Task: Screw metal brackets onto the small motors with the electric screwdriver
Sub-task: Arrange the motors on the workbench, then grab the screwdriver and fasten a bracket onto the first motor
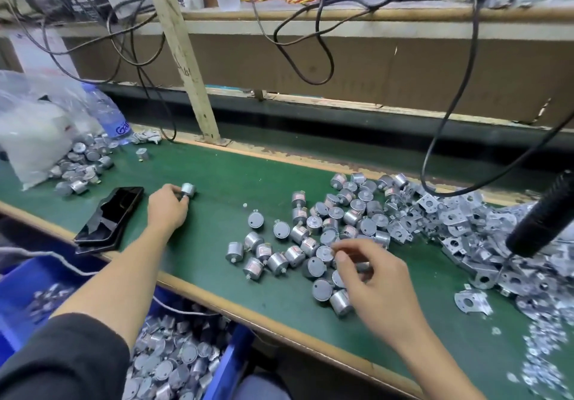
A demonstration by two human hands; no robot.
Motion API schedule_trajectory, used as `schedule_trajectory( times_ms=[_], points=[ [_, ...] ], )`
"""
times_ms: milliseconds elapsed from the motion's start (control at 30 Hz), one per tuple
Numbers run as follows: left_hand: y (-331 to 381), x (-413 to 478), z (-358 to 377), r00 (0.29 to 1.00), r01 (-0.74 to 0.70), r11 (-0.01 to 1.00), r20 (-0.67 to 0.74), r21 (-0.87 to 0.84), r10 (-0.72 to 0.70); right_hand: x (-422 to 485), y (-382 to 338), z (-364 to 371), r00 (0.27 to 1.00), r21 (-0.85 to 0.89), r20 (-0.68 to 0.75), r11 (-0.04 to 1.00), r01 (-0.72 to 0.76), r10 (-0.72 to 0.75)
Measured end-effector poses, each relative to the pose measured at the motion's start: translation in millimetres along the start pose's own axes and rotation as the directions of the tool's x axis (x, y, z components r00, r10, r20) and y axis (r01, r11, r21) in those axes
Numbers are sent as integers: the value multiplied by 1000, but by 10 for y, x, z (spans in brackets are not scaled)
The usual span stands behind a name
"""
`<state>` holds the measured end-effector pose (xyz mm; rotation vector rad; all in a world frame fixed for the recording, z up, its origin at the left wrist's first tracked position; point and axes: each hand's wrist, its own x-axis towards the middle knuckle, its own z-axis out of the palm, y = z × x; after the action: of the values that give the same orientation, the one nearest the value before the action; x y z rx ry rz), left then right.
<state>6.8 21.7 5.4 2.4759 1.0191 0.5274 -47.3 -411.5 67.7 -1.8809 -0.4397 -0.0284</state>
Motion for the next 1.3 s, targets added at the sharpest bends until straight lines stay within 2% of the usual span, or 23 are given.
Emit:
schedule_trajectory(
  times_ms=[133, 233, 300, 367, 433, 467, 533, 600, 667, 700, 800, 867, 967, 1200, 1300],
  points=[
    [234, -269, 141, 990, -135, 980, -55, -144, 128, 116, 62, -277, 987, -14, -144, 998, 67, -68],
    [392, -368, 206, 985, -168, 975, 9, -144, 171, 183, 118, -485, 971, -7, -226, 997, 78, -77],
    [528, -430, 240, 977, -169, 970, 98, -173, 188, 177, 168, -577, 964, -38, -248, 995, 91, -97],
    [705, -551, 273, 944, -248, 954, 178, -165, 277, 142, 229, -668, 960, -70, -259, 993, 94, -109],
    [857, -706, 291, 927, -319, 940, 165, -119, 336, 95, 273, -761, 948, -108, -293, 990, 96, -124],
    [911, -804, 290, 936, -308, 944, 139, -122, 323, 70, 298, -817, 931, -141, -328, 983, 120, -161],
    [917, -1016, 261, 966, -240, 966, 70, -95, 247, 38, 349, -956, 850, -249, -440, 949, 194, -289],
    [839, -1247, 219, 993, -115, 993, 27, 25, 115, 24, 447, -1121, 710, -385, -577, 901, 199, -404],
    [763, -1495, 216, 998, -32, 998, 48, 58, 30, 63, 567, -1313, 620, -433, -671, 894, 117, -406],
    [743, -1619, 238, 997, -39, 998, 74, 44, 36, 99, 603, -1406, 619, -396, -703, 915, 70, -351],
    [806, -1902, 338, 991, -107, 992, 77, -68, 112, 235, 622, -1603, 719, -169, -689, 985, -37, -91],
    [936, -2037, 397, 989, -139, 980, 31, -144, 145, 354, 646, -1680, 795, -30, -606, 999, -20, -2],
    [1143, -2227, 475, 982, -188, 971, -18, -148, 187, 482, 641, -1720, 864, 47, -504, 999, 27, 1],
    [1428, -2653, 514, 985, -168, 965, 7, -202, 173, 529, 658, -1761, 921, 305, -386, 937, 171, -43],
    [1430, -2933, 578, 949, -311, 943, 4, -117, 314, 493, 713, -1819, 967, 466, -252, 872, 148, -30]
  ],
)
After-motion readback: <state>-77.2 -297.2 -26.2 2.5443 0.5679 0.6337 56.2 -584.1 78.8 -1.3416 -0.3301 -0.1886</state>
